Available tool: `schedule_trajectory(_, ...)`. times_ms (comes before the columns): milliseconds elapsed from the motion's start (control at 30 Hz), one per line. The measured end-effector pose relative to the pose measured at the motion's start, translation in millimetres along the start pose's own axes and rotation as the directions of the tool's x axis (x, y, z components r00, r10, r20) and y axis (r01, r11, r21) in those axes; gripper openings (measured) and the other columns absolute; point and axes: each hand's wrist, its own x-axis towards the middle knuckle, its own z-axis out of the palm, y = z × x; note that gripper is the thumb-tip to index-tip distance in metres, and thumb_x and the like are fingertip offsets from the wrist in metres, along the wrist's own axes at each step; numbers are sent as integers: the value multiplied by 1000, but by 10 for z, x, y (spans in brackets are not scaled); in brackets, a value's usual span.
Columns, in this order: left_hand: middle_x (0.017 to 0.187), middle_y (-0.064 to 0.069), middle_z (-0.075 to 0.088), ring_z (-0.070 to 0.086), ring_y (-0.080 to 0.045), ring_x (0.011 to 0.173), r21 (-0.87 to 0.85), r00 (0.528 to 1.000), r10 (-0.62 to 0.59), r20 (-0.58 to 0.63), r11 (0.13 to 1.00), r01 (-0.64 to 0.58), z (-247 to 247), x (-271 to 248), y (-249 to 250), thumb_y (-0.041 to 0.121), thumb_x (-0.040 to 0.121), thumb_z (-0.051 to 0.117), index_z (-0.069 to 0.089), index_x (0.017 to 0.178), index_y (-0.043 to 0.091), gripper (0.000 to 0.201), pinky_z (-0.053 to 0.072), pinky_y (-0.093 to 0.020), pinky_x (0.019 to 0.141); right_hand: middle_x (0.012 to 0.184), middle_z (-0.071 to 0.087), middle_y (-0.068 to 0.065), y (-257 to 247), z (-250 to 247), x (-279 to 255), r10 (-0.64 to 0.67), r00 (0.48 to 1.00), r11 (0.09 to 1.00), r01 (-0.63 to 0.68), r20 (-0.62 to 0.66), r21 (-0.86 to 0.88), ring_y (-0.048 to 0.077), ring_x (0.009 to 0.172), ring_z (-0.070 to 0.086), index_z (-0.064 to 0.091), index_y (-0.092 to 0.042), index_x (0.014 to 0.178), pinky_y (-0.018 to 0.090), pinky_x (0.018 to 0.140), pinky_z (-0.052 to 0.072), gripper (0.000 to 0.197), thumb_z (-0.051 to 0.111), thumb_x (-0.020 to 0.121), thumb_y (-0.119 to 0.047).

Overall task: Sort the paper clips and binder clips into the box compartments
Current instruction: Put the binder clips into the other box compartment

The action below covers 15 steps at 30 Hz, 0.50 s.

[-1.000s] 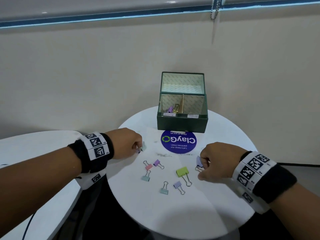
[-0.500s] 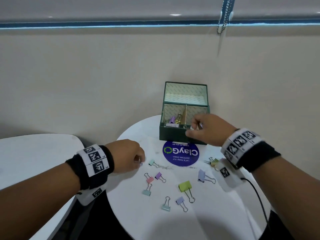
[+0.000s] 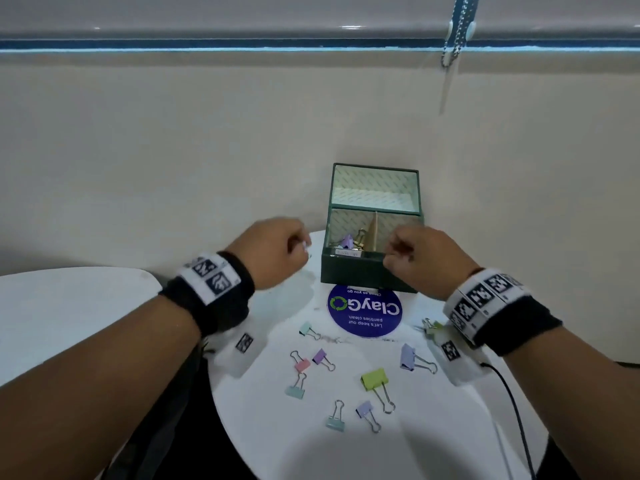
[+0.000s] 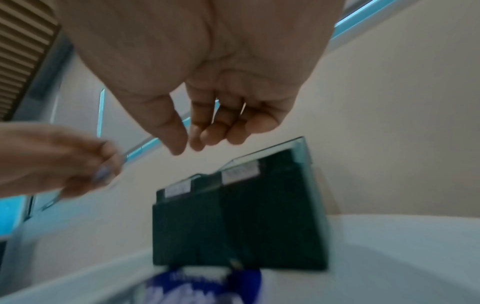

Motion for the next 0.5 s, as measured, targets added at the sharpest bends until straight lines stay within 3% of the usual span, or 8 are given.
schedule_trajectory(67, 79, 13, 61, 55, -5, 72, -79, 999, -26, -36, 997, 23, 31, 219, 120, 23, 91, 56, 65, 90, 29, 11, 38, -19, 62, 81, 62, -13, 126, 17, -211, 24, 996, 999, -20, 91, -44, 7, 76, 60, 61, -29, 80, 21, 68, 47, 14, 66, 89, -19)
schedule_trajectory(200, 84, 11, 62, 54, -4, 73, -122, 996, -81, -42, 990, 76, 209, 540, 300, 25, 95, 54, 68, 99, 24, 14, 38, -18, 61, 87, 60, -14, 459, -22, -492, 121, 984, 978, -97, 128, -182, 11, 83, 59, 63, -29, 85, 29, 79, 52, 13, 61, 85, -17)
schedule_trajectory(267, 104, 4, 67, 61, -13, 89, -53, 996, -85, 7, 995, 85, 272, 608, 331, 27, 96, 55, 68, 114, 20, 23, 44, -22, 75, 89, 58, -13, 610, -59, -538, 205, 968, 962, -171, 146, -214, 15, 84, 58, 60, -33, 86, 29, 80, 49, 20, 57, 86, -13)
schedule_trajectory(333, 122, -2, 60, 59, -20, 107, 30, 995, -92, 31, 995, 91, 297, 593, 303, 30, 94, 59, 63, 128, 20, 35, 44, -28, 91, 94, 57, -12, 733, -69, -561, 288, 938, 938, -235, 195, -256, 16, 87, 57, 59, -35, 88, 28, 80, 46, 25, 54, 85, -11)
schedule_trajectory(367, 121, -3, 57, 59, -20, 106, 50, 996, -85, 22, 995, 83, 288, 542, 280, 30, 93, 60, 63, 127, 21, 35, 43, -28, 90, 96, 58, -11, 785, -58, -568, 317, 924, 929, -257, 215, -265, 16, 88, 57, 59, -35, 88, 27, 80, 46, 26, 53, 85, -10)
schedule_trajectory(433, 106, 4, 59, 59, -15, 94, 52, 1000, -27, 6, 998, 27, 241, 368, 235, 30, 91, 62, 66, 110, 26, 20, 43, -26, 83, 95, 58, -13, 838, -42, -578, 356, 903, 922, -298, 240, -249, 16, 90, 58, 61, -36, 89, 27, 80, 46, 26, 53, 84, -11)
schedule_trajectory(500, 91, 12, 61, 58, -11, 84, 81, 992, 24, 126, 996, -34, 191, 151, 161, 25, 89, 61, 66, 97, 32, 12, 47, -28, 79, 90, 58, -16, 839, -20, -577, 365, 896, 926, -320, 253, -202, 14, 88, 59, 63, -34, 90, 26, 77, 45, 23, 55, 84, -13)
